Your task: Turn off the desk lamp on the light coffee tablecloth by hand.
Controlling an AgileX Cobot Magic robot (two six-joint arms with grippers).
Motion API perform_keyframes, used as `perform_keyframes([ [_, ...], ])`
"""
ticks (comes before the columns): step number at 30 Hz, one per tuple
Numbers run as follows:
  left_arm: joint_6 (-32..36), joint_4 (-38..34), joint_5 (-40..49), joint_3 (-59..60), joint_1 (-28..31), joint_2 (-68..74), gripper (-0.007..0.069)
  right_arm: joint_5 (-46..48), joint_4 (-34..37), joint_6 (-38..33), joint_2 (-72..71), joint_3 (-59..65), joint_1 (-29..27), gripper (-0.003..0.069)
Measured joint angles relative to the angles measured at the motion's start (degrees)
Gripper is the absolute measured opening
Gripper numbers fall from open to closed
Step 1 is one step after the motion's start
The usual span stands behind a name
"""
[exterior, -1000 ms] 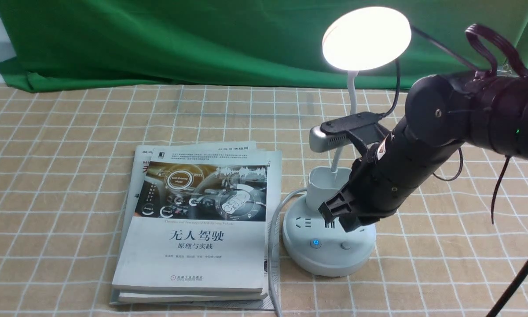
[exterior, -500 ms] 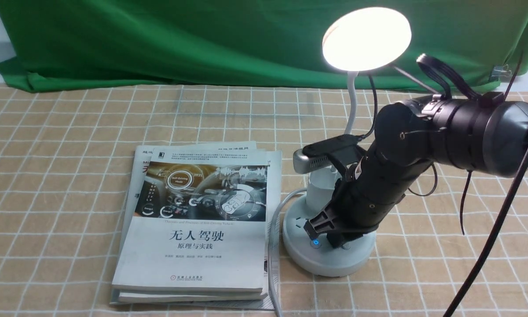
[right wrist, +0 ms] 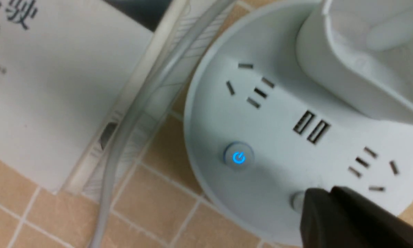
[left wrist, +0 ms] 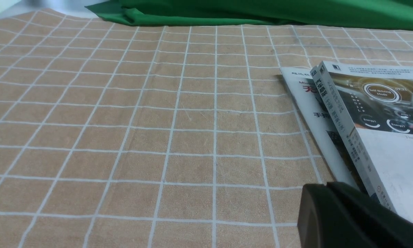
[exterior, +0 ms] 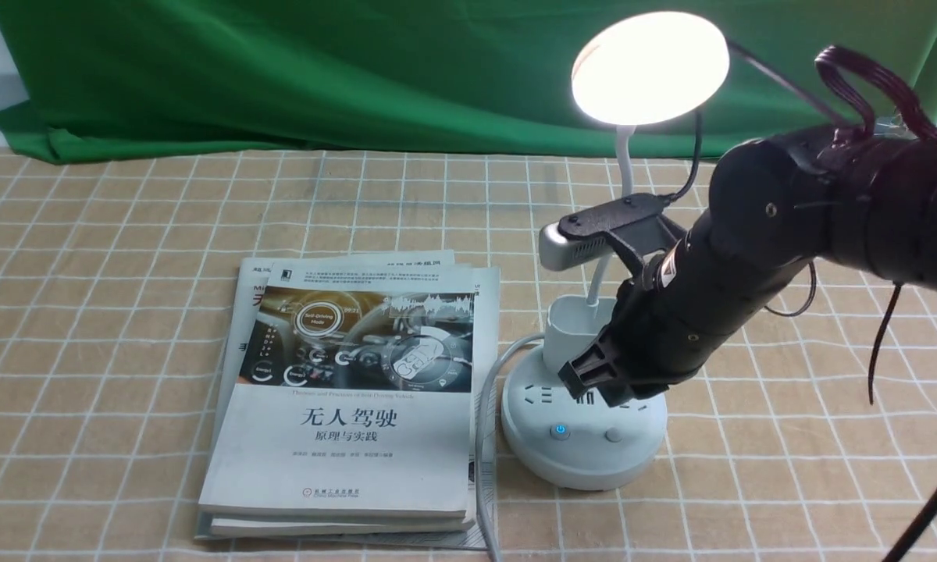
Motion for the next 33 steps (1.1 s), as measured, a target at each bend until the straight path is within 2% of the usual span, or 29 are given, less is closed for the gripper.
perform_keyframes([
  [9,0.0,0.0,0.0,0.0,0.0,0.0,0.0004,0.3,-0.1,0.6,6.0,-0.1,0.0,0.0037],
  [20,0.0,0.0,0.0,0.0,0.0,0.0,0.0004,0.3,-0.5,0.7,5.1,-0.3,0.0,0.0037],
  [28,0.0,0.0,0.0,0.0,0.0,0.0,0.0004,1.4,-0.5,1.0,-6.8,1.6,0.0,0.0037],
  [33,0.0,0.0,0.0,0.0,0.0,0.0,0.0004,1.4,-0.5,2.4,-17.6,9.5,0.0,0.0037],
])
